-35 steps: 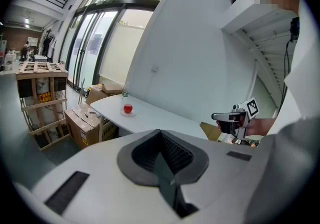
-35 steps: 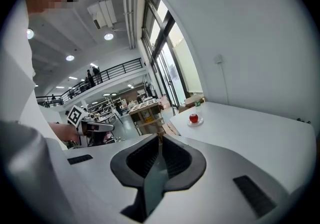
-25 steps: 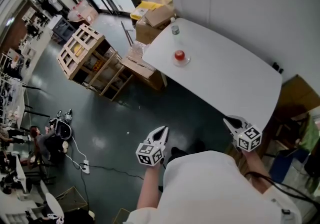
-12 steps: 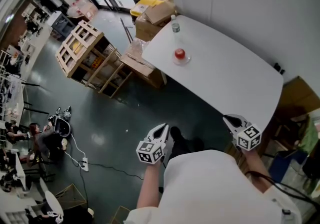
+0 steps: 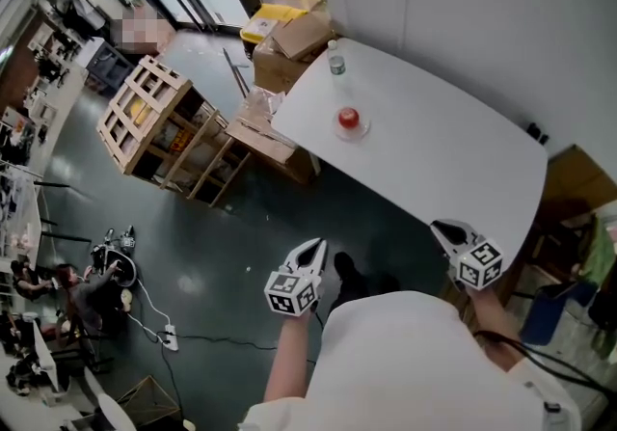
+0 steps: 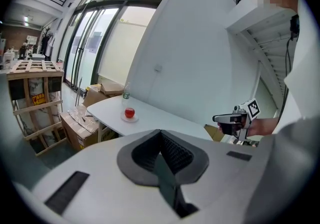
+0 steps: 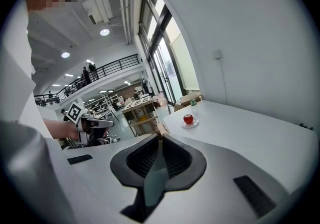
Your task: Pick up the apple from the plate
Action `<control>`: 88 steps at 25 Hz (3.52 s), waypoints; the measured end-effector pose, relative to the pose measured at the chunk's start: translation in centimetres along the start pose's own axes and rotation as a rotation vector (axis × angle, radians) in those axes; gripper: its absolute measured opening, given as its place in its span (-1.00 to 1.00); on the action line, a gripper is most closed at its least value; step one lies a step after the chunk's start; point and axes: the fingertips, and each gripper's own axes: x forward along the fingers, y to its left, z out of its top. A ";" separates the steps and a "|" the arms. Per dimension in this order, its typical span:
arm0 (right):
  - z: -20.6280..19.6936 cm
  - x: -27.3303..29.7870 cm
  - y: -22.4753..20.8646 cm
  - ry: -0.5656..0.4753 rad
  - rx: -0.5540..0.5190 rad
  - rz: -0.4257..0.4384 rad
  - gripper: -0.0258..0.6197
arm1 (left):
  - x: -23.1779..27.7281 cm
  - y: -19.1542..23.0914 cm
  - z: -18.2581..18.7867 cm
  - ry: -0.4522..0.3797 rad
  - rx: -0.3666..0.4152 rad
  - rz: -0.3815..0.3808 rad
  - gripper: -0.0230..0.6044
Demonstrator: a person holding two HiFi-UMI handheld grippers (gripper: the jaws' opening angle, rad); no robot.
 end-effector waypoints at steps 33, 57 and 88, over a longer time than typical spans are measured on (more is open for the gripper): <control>4.6 13.8 2.5 -0.002 0.093 -0.178 -0.78 | 4.1 15.2 6.2 0.101 0.061 -0.197 -0.92; 9.0 19.8 -5.1 0.036 0.073 -0.051 -0.78 | 11.0 15.4 10.3 0.077 0.000 -0.094 -0.92; 8.9 21.6 -15.9 0.093 0.187 -0.073 -0.78 | 27.0 14.3 14.1 0.227 0.156 -0.159 -0.92</control>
